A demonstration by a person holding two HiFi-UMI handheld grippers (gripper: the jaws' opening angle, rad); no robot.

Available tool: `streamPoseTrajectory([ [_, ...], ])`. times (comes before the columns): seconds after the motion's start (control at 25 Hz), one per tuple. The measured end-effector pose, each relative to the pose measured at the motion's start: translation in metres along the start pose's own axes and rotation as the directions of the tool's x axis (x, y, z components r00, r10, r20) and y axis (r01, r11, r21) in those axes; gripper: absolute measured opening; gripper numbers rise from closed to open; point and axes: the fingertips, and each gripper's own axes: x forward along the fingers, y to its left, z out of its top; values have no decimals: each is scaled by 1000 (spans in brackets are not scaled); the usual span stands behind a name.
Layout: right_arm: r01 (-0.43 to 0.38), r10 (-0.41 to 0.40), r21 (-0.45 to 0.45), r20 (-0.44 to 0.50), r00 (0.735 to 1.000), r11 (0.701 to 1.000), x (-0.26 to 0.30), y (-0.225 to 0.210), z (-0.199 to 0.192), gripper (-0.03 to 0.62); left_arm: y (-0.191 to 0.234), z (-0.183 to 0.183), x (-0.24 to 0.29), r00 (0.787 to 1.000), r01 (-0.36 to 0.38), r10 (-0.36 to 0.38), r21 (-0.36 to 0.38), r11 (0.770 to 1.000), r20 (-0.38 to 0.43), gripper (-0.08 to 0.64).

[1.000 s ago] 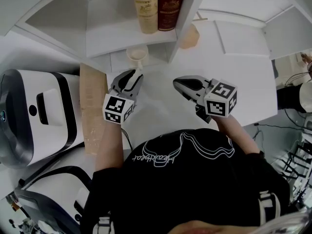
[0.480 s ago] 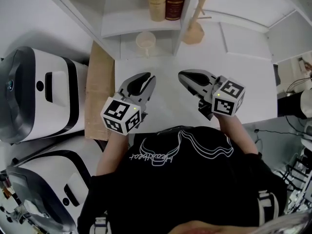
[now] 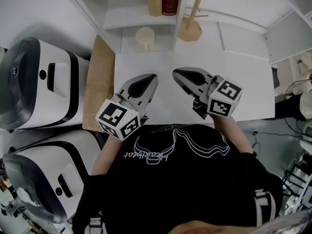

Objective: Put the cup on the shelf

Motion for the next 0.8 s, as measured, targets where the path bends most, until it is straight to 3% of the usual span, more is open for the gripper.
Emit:
streamPoseTrajectory([
  [0.28,-8,9,-5,12,1000,1000,-2,5,3,6,-3,2,4,1000,-21,21,35,999,-13,5],
  [0.8,12,-12,6,0,1000,1000,-6,-6,-4,6,-1,-2,17,1000,-1,1,17,1000,-22,5],
])
